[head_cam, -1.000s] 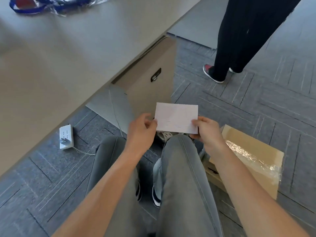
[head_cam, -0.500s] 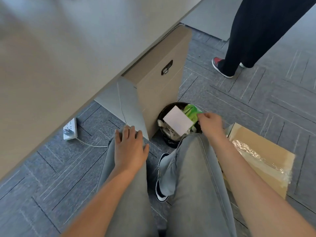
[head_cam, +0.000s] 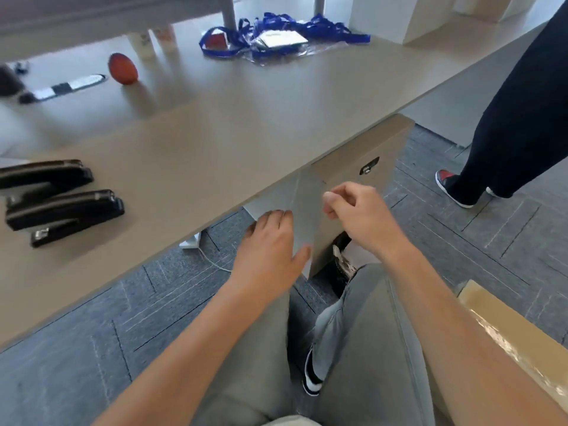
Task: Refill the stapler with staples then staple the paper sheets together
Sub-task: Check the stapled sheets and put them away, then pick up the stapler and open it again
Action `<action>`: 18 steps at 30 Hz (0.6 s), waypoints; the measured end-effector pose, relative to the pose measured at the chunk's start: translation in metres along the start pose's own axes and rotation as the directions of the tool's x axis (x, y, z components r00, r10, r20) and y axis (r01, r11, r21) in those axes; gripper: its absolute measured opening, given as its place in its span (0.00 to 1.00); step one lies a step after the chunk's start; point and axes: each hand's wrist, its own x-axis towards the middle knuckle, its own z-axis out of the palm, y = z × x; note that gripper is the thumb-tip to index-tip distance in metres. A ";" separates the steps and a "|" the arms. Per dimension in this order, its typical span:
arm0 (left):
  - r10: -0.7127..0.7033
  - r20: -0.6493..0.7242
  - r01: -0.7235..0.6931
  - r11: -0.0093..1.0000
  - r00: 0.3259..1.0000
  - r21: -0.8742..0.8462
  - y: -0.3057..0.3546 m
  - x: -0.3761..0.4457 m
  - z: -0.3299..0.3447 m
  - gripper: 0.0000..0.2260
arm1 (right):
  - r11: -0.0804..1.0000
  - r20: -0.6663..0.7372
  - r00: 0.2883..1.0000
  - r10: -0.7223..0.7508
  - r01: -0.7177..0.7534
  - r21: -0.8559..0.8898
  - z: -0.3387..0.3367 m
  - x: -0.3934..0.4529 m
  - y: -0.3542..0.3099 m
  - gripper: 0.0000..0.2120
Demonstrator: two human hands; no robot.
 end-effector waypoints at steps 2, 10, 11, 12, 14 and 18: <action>-0.010 -0.023 0.009 1.000 1.000 -0.029 -0.008 -0.017 -0.024 0.29 | 0.996 0.018 0.996 -0.092 0.093 -0.011 0.013 -0.004 -0.031 0.09; -0.139 -0.208 0.097 0.975 0.968 -0.202 -0.069 -0.074 -0.102 0.25 | 0.951 0.106 0.949 -0.297 0.304 -0.054 0.086 -0.004 -0.123 0.15; -0.169 -0.239 0.120 0.972 0.956 -0.204 -0.081 -0.080 -0.110 0.25 | 0.945 0.126 0.942 -0.311 0.320 -0.062 0.099 -0.001 -0.132 0.13; -0.197 -0.272 0.143 0.968 0.942 -0.204 -0.094 -0.087 -0.117 0.24 | 0.939 0.147 0.935 -0.324 0.337 -0.072 0.113 0.002 -0.140 0.10; -0.246 -0.342 0.186 0.962 0.907 -0.201 -0.121 -0.099 -0.130 0.23 | 0.924 0.204 0.914 -0.351 0.374 -0.085 0.144 0.008 -0.154 0.07; -0.348 -0.425 0.272 0.934 0.836 -0.230 -0.178 -0.117 -0.145 0.20 | 0.903 0.410 0.845 -0.345 0.418 -0.102 0.206 0.012 -0.177 0.19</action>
